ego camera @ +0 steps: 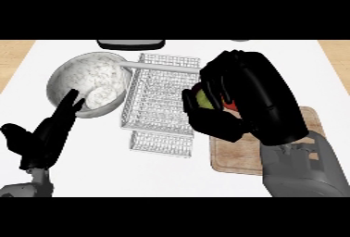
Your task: Pick the eggplant from the cutting board and place it in the tiered basket
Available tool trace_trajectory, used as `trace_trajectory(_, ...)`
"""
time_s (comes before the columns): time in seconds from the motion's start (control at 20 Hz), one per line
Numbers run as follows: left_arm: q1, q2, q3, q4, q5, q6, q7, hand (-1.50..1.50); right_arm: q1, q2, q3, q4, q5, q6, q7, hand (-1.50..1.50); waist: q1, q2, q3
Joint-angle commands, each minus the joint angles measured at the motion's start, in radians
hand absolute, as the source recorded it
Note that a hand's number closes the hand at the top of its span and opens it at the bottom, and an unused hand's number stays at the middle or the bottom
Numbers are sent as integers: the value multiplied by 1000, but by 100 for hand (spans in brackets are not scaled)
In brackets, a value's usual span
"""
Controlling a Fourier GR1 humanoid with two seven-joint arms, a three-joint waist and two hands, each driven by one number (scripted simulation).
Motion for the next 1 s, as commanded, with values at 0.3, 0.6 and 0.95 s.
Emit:
trace_trajectory(0.3, -38, -16, 24, 13, 8, -11, 66, 0, -179, 167, -29, 222, 67, 45, 91, 150, -7, 3, -3)
trace_trajectory(0.6, -13, -19, 41, 41, -9, -40, 1, 0, -116, 170, 18, 361, 137, -73, -37, 150, -6, 4, -3)
trace_trajectory(0.95, -24, -31, 39, 52, -29, -40, 13, 0, -163, 171, 77, 566, 183, -279, -113, 150, -1, 6, -3)
